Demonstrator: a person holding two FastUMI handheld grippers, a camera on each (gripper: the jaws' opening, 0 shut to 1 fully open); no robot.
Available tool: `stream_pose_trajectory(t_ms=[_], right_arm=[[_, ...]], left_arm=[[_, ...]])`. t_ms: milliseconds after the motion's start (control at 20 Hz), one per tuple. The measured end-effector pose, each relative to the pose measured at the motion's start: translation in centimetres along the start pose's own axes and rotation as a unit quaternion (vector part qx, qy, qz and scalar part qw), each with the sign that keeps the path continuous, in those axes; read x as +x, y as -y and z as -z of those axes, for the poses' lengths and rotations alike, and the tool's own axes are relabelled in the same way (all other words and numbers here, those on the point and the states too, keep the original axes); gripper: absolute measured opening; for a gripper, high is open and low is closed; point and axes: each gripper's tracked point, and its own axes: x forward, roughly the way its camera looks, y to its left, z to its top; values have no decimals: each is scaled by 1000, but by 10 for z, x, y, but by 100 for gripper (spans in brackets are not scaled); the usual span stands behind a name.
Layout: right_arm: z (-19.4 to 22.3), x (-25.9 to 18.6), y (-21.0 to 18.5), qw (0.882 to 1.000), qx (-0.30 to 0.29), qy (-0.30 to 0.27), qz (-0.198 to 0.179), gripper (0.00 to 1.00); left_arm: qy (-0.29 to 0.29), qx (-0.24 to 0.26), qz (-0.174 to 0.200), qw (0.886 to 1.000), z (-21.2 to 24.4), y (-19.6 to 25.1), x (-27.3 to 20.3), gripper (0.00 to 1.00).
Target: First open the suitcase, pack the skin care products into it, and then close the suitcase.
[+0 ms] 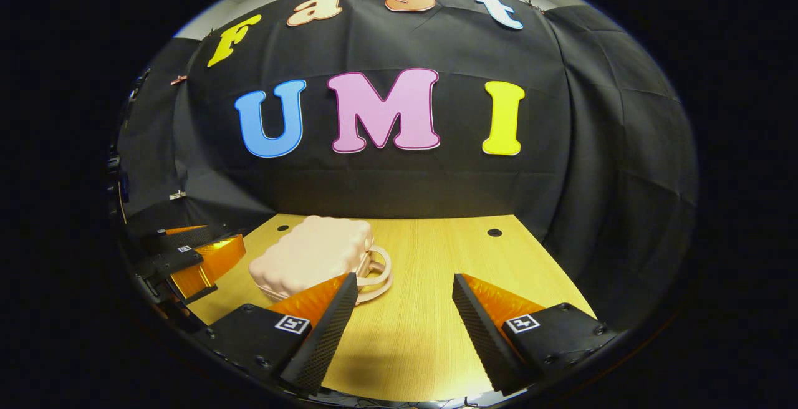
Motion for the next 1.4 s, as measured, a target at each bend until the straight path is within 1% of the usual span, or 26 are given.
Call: stream_pose_trajectory(t_ms=[250,600,850,950,1150,1400], right_arm=[[2,2,-1,1000,0,-5,-4,98],[0,5,-1,1000,-3,-7,-12,98],[-13,3,5,1000,0,9,-14,98],[-12,5,7,1000,-2,6,-15,97],[-16,13,-3,999,-7,-3,-31,97],[-16,18,-18,998,-19,-10,-55,97]], left_arm=[[-9,2,-6,1000,6,-3,1,96],[-7,0,-12,1000,3,-2,3,96],[5,13,-17,1000,-16,0,7,96],[14,15,-10,1000,-27,5,9,96],[22,-4,-9,1000,-38,7,9,95],[22,-3,-19,1000,-39,4,4,95]])
